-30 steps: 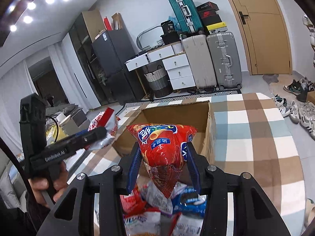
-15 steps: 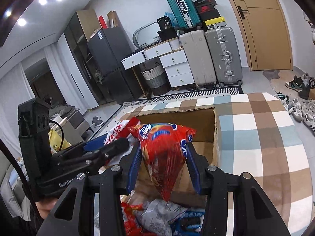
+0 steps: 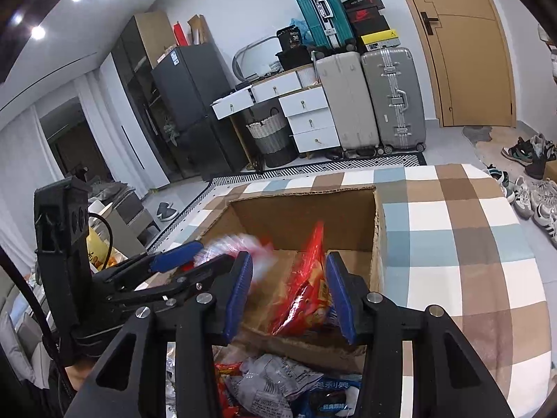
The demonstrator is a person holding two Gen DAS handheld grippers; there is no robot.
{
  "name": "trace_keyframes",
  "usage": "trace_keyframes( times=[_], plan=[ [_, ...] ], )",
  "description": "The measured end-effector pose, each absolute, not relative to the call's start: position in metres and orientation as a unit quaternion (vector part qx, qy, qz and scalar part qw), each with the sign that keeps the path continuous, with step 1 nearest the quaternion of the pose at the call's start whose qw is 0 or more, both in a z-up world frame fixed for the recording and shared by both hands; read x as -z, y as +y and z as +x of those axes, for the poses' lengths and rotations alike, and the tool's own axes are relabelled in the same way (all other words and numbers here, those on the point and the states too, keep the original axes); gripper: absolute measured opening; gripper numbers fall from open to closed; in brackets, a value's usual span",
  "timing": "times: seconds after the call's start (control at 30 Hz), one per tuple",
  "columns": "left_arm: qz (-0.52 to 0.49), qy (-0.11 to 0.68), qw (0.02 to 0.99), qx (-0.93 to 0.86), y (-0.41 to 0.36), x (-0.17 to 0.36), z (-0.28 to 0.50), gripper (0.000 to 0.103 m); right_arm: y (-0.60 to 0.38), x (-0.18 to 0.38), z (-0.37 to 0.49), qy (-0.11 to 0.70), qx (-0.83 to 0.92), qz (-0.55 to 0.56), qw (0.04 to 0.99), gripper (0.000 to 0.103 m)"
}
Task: Organize snacks
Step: 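Carry red chips bag into box with right tool while left tool drops white bag in, then open both tools and pull them back out of the box, then grasp crispy-noodle bag with right tool while left tool grasps silver printed bag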
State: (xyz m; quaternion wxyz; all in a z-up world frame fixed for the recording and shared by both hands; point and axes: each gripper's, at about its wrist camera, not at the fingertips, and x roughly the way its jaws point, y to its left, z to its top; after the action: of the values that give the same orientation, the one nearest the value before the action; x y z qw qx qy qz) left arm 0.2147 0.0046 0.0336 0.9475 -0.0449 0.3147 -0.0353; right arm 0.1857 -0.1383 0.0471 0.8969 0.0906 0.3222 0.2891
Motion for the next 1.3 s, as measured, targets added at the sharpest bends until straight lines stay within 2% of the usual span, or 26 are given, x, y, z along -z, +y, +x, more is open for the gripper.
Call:
trace_keyframes(
  times=[0.07, 0.1, 0.13, 0.2, 0.27, 0.33, 1.0, 1.3],
  plan=[
    [-0.044, 0.308, 0.95, 0.032, 0.006, -0.039, 0.209, 0.07, -0.14, -0.05, 0.183, 0.319, -0.284, 0.085, 0.9, 0.049],
    [-0.045, 0.303, 0.951, 0.03, 0.007, -0.042, 0.205, 0.082, -0.141, -0.051, 0.181, 0.317, -0.284, 0.084, 0.901, 0.051],
    [-0.048, 0.299, 0.953, 0.025, 0.009, -0.045, 0.2, 0.087, -0.142, -0.053, 0.179, 0.315, -0.283, 0.084, 0.902, 0.055],
    [-0.05, 0.296, 0.953, 0.023, 0.013, -0.049, 0.193, 0.088, -0.146, -0.056, 0.172, 0.314, -0.275, 0.077, 0.906, 0.07],
    [-0.051, 0.299, 0.953, 0.025, 0.015, -0.052, 0.184, 0.091, -0.151, -0.059, 0.164, 0.31, -0.265, 0.073, 0.91, 0.094],
    [-0.051, 0.297, 0.953, 0.024, 0.017, -0.055, 0.171, 0.102, -0.156, -0.061, 0.156, 0.309, -0.261, 0.076, 0.912, 0.102],
    [-0.058, 0.314, 0.948, -0.002, 0.035, -0.05, 0.048, 0.102, -0.172, -0.049, 0.058, 0.345, -0.253, 0.021, 0.904, 0.103],
    [-0.057, 0.338, 0.939, -0.004, 0.033, -0.028, 0.029, 0.102, -0.169, -0.029, 0.042, 0.369, -0.248, 0.015, 0.896, 0.103]
  ],
)
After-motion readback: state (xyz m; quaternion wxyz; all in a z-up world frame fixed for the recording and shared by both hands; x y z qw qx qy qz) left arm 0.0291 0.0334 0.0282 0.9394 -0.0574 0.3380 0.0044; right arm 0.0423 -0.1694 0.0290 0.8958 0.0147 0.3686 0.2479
